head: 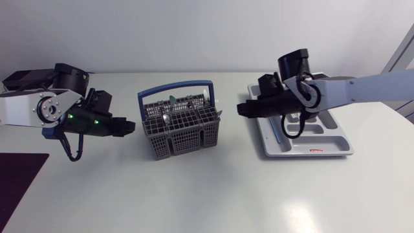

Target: Unload the cutlery basket into the drawer organizer.

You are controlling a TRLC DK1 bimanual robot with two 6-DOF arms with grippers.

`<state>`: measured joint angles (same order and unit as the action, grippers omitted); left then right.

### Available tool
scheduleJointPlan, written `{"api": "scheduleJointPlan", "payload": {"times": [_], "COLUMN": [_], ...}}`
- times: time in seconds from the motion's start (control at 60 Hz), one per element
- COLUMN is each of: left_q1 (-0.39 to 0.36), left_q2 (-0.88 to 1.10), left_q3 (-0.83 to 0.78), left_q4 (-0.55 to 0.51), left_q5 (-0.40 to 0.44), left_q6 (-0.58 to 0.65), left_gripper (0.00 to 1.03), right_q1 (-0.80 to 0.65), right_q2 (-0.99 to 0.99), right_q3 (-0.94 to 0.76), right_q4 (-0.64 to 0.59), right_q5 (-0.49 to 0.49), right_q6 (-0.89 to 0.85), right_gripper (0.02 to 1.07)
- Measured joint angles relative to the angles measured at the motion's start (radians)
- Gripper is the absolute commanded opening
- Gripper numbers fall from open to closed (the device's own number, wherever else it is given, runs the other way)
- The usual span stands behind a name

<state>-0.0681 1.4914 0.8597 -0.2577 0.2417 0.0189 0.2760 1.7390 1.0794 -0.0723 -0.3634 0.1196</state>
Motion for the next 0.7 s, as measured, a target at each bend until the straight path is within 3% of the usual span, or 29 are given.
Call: {"api": "scheduleJointPlan", "payload": {"times": [0.333, 0.7], "left_q1": [-0.002, -0.018], "left_q2": [0.059, 0.078], "left_q3": [0.021, 0.032], "left_q4": [0.047, 0.051], "left_q5": [0.089, 0.133], "left_q6": [-0.001, 0.0], "left_gripper": [0.18, 0.18], "right_q1": [0.059, 0.116], "right_q2": [0.155, 0.135], "right_q3": [0.152, 0.11], "right_q4": [-0.032, -0.036], "right_q5": [-0.026, -0.083], "right_q6": [0.065, 0.08], "right_gripper": [0.08, 0.08]}}
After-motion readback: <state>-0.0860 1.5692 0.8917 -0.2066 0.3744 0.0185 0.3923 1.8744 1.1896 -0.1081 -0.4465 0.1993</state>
